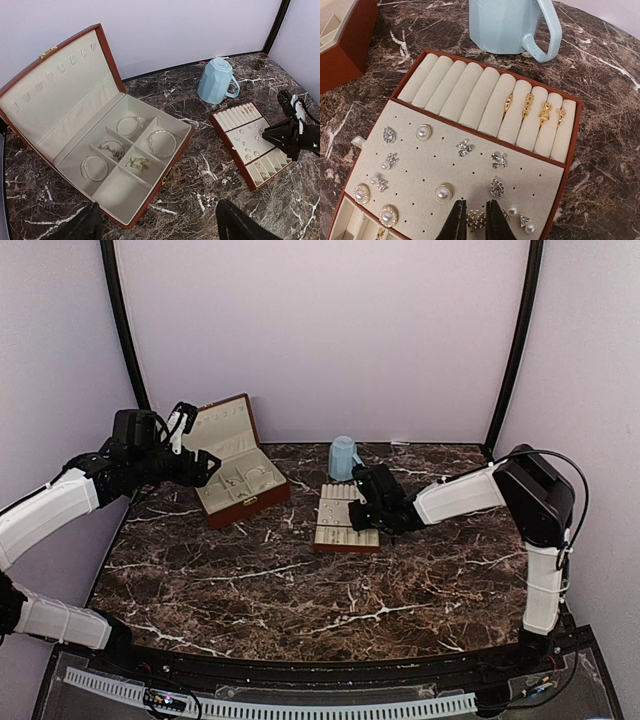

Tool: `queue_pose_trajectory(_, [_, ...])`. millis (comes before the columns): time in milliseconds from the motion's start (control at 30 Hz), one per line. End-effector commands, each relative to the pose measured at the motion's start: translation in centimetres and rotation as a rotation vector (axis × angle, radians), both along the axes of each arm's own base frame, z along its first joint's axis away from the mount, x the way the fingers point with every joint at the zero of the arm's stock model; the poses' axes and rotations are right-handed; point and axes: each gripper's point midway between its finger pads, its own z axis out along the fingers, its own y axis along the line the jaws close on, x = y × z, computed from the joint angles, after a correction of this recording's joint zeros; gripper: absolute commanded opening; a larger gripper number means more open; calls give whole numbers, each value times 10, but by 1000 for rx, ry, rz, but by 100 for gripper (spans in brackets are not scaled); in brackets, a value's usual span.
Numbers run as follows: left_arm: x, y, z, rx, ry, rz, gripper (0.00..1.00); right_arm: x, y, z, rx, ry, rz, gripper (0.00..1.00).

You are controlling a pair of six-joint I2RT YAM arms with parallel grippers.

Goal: Organize the mixed jewelry
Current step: Insert the earring into the earring holder.

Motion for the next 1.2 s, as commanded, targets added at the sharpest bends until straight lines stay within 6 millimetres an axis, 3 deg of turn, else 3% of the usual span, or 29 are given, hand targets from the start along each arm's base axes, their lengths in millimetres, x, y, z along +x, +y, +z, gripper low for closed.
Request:
queue_pose_trajectory(0, [-4,2,11,-15,-37,-7,81,-17,-8,-19,-49,46,0,11])
queue_pose_trajectory(600, [-3,2,12,-14,-41,-6,81,-39,-10,-26,-100,49,-10,15])
queue_pose_trajectory(967, [-5,2,13,-16,-45,-7,81,-34,-14,38,-57,7,-6,43])
queue_pose_trajectory(1167, [-5,2,13,-16,-46,-6,81,-32,-12,54,5,35,28,52])
